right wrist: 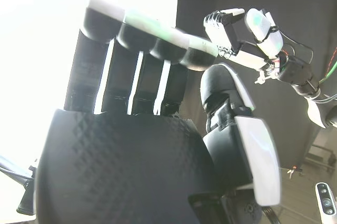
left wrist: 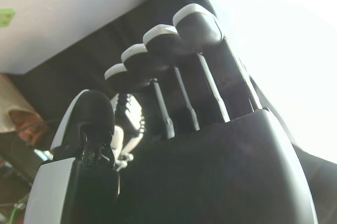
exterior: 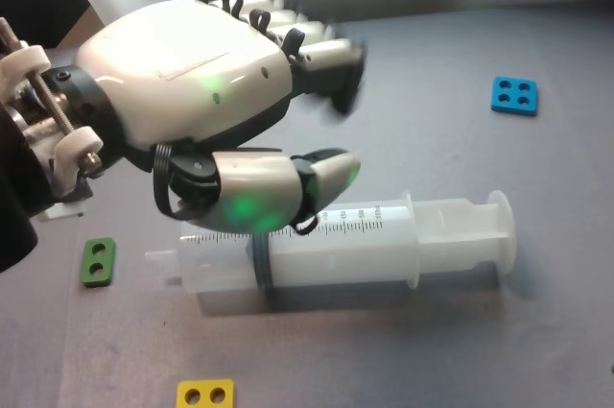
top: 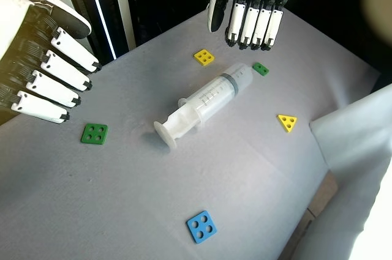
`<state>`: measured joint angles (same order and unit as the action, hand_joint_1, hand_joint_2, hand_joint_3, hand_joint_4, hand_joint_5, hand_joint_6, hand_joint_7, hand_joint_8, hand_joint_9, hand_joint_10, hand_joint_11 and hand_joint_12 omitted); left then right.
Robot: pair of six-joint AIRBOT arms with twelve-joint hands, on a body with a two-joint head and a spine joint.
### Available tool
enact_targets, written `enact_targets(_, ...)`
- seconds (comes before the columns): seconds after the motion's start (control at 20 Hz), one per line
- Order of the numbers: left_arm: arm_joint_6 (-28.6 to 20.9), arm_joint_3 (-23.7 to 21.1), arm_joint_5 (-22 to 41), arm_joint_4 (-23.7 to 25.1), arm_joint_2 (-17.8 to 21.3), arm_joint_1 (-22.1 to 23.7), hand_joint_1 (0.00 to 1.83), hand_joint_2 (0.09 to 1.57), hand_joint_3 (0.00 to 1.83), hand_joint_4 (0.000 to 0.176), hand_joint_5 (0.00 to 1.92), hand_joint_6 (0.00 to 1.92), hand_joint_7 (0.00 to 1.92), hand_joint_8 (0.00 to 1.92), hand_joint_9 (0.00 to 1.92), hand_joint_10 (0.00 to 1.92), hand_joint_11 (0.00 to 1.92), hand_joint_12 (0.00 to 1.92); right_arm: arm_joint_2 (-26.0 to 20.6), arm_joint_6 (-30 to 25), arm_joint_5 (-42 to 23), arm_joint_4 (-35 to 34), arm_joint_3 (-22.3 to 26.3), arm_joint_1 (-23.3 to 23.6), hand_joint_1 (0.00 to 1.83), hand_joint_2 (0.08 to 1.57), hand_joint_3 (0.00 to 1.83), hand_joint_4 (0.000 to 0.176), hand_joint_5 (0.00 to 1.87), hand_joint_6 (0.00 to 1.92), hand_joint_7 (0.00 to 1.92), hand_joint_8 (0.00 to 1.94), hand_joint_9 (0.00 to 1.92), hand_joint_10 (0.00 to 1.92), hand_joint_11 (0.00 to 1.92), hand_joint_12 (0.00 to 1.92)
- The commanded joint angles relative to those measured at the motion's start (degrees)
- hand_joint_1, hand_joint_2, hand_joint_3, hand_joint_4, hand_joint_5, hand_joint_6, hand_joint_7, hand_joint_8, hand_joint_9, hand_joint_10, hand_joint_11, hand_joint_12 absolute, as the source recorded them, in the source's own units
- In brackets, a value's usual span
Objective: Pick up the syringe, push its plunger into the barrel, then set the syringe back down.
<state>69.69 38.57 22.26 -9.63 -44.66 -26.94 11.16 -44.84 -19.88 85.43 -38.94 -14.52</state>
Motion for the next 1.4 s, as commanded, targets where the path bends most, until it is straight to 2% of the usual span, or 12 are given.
enact_targets(0.0,0.06,0.15,6.52,0.32,-0.11,0.91,0.0,1.4,0.06,0.0,0.12,0.0,0.12,0.0,0.09,0.0,0.0,0.23,-0.17,-0.31,-0.44,-2.37,0.05,0.72,0.0,1.32,0.08,0.0,0.13,0.01,0.11,0.0,0.08,0.01,0.0,0.24)
enact_targets(0.15,0.06,0.49,6.39,0.01,-0.11,1.08,0.0,1.41,0.04,0.0,0.12,0.0,0.1,0.0,0.08,0.0,0.0,0.19,-0.17,-0.31,-0.44,-2.37,0.06,0.72,0.0,1.34,0.04,0.0,0.13,0.0,0.1,0.0,0.08,0.0,0.0,0.24)
enact_targets(0.45,0.05,0.88,5.75,-0.78,-0.15,1.25,0.0,1.42,0.02,0.0,0.13,0.0,0.12,0.0,0.09,0.0,0.0,0.23,-0.15,-0.31,-0.44,-2.37,0.06,0.73,0.0,1.36,0.03,0.0,0.15,0.01,0.11,0.0,0.08,0.0,0.0,0.19)
enact_targets(0.55,0.11,0.69,3.68,-1.69,-0.2,1.56,0.0,1.37,0.0,0.0,0.11,0.0,0.1,0.0,0.07,0.0,0.0,0.16,-0.12,-0.31,-0.44,-2.37,0.06,0.74,0.0,1.36,0.02,0.0,0.14,0.0,0.1,0.0,0.07,0.0,0.0,0.16)
enact_targets(0.7,5.78,0.07,3.06,-6.44,-0.47,1.39,0.0,1.33,0.0,0.0,0.1,0.0,0.09,0.0,0.06,0.0,0.0,0.16,-0.1,-0.31,-0.44,-2.37,0.06,0.74,0.0,1.36,0.02,0.0,0.14,0.0,0.1,0.0,0.06,0.0,0.0,0.14)
enact_targets(0.85,10.32,0.34,3.77,-11.57,-2.97,-0.33,0.02,1.27,0.0,0.0,0.1,0.0,0.1,0.0,0.08,0.0,0.0,0.21,-0.13,-0.31,-0.44,-2.37,0.07,0.73,0.0,1.36,0.01,0.0,0.12,0.0,0.08,0.0,0.06,0.0,0.0,0.16)
enact_targets(0.95,10.6,0.31,8.39,-12.83,-5.06,-3.47,0.17,1.19,0.0,0.0,0.06,0.0,0.06,0.0,0.05,0.0,0.0,0.21,-0.12,-0.31,-0.44,-2.35,0.06,0.72,0.0,1.36,0.01,0.0,0.14,0.0,0.1,0.0,0.08,0.0,0.0,0.23)
enact_targets(1.05,13.48,0.02,12.55,-16.48,-7.21,-5.94,0.39,1.11,0.0,0.0,0.02,0.0,0.02,0.0,0.03,0.0,0.0,0.21,-0.12,-0.31,-0.44,-2.34,0.07,0.73,0.0,1.36,0.01,0.0,0.14,0.0,0.1,0.0,0.07,0.0,0.0,0.23)
enact_targets(1.2,23.83,-0.61,15.85,-26.4,-9.45,-8.07,0.6,1.01,0.0,0.0,0.0,0.0,0.0,0.0,0.02,0.0,0.0,0.15,-0.12,-0.31,-0.44,-2.33,0.06,0.73,0.0,1.36,0.0,0.0,0.12,0.0,0.09,0.0,0.07,0.0,0.0,0.23)
enact_targets(1.25,25.79,-0.61,16.37,-28.3,-9.82,-8.42,0.63,1.0,0.0,0.0,0.0,0.0,0.0,0.0,0.01,0.0,0.0,0.14,-0.12,-0.31,-0.44,-2.33,0.06,0.73,0.0,1.36,0.0,0.0,0.12,0.0,0.09,0.0,0.07,0.0,0.0,0.23)
enact_targets(1.35,32.34,-0.45,18.1,-35.2,-10.99,-9.56,0.72,0.97,0.0,0.0,0.0,0.0,0.0,0.0,0.02,0.0,0.0,0.18,-0.12,-0.31,-0.44,-2.33,0.06,0.73,0.0,1.37,0.0,0.0,0.13,0.0,0.1,0.0,0.08,0.0,0.0,0.25)
